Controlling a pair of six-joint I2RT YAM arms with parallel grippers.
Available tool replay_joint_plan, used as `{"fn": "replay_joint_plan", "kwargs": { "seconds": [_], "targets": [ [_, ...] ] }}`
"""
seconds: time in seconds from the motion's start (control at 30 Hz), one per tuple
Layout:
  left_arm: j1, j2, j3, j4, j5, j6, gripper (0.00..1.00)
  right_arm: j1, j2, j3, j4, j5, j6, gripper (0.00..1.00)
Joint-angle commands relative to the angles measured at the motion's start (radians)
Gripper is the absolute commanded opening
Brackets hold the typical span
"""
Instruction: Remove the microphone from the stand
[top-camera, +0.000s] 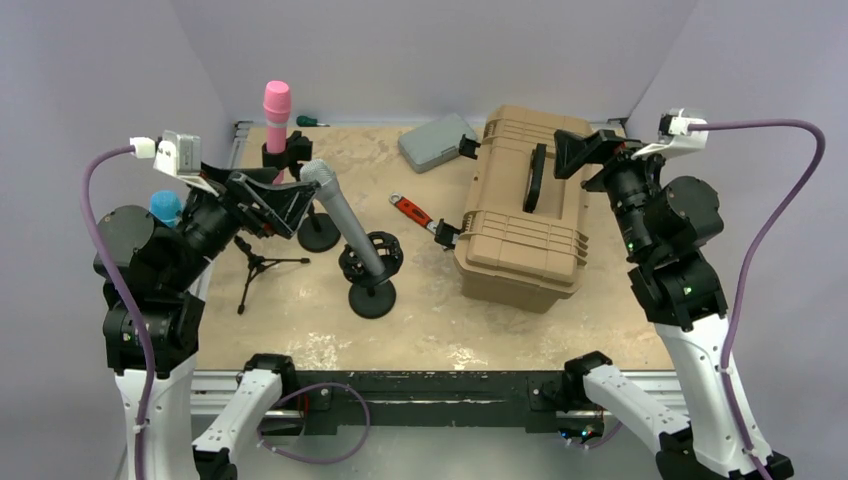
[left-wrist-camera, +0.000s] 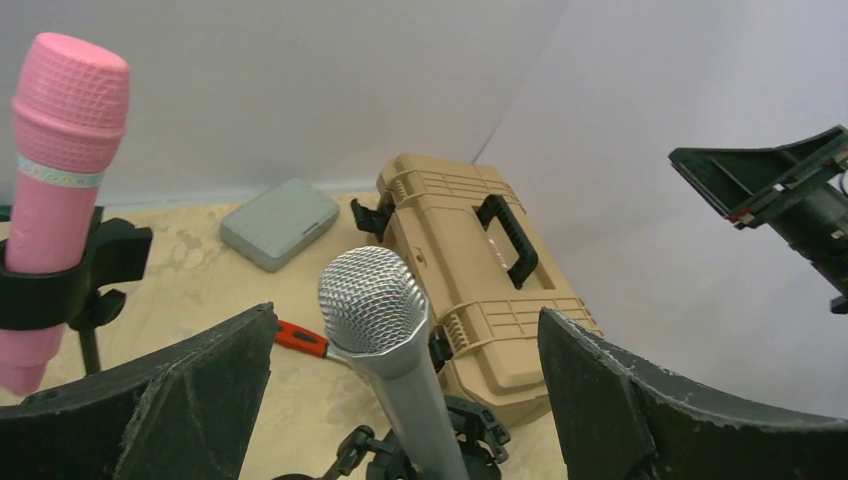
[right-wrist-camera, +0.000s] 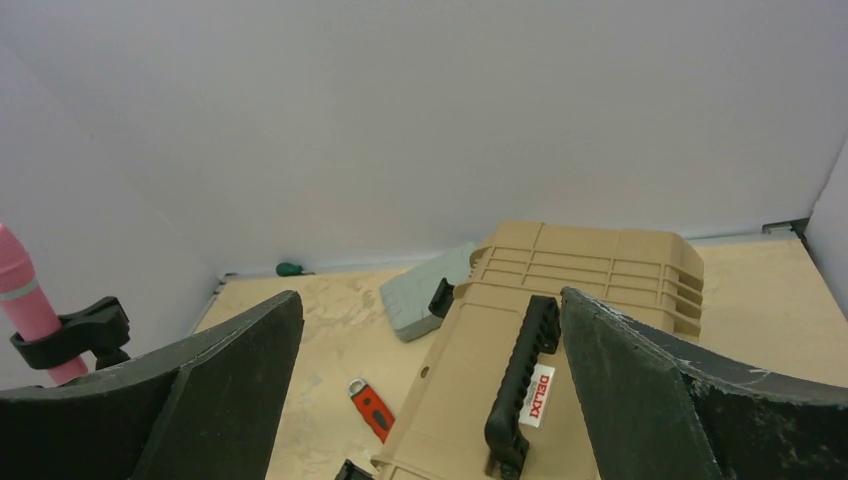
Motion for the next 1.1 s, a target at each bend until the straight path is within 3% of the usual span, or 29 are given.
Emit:
{"fn": "replay_joint_plan", "kwargs": {
  "seconds": [0.0,0.17,0.47,0.6,0.73,0.8,1.07],
  "targets": [
    [-0.017,-0.012,0.01,-0.077,-0.124,0.063,1.0,-0.005,-0.016,-0.034,0.055,-0.011,0.001,0.99],
    [-0.018,-0.041,-0.025,-0.103,-0.167,0.06,0.98,-0.005,-0.057,-0.086,0.12,-0.1,-0.01,0.99],
    [-0.021,-0.087,-0.075,-0.14,-0.187,0.063,0.98,-0.005,-0.027,-0.115,0.14,-0.185,0.121,0.99],
    [-0.026,-0.116,-0.107,-0.154,-0.186,0.058,0.98,-0.005,0.014,-0.113,0.163,-0.342,0.147,0.99],
    [-0.03,-0.155,-0.17,-0.157,-0.147,0.035,0.98,0.003,0.068,-0.122,0.234,-0.595,0.177,0.99],
    [-0.033,-0.173,-0.213,-0.15,-0.125,0.023,0.98,0.054,0.095,-0.134,0.29,-0.648,0.193,0.99],
    [-0.042,-0.195,-0.326,-0.118,-0.039,-0.02,0.98,0.454,0.278,-0.02,0.283,-0.428,0.142,0.99]
  ]
}}
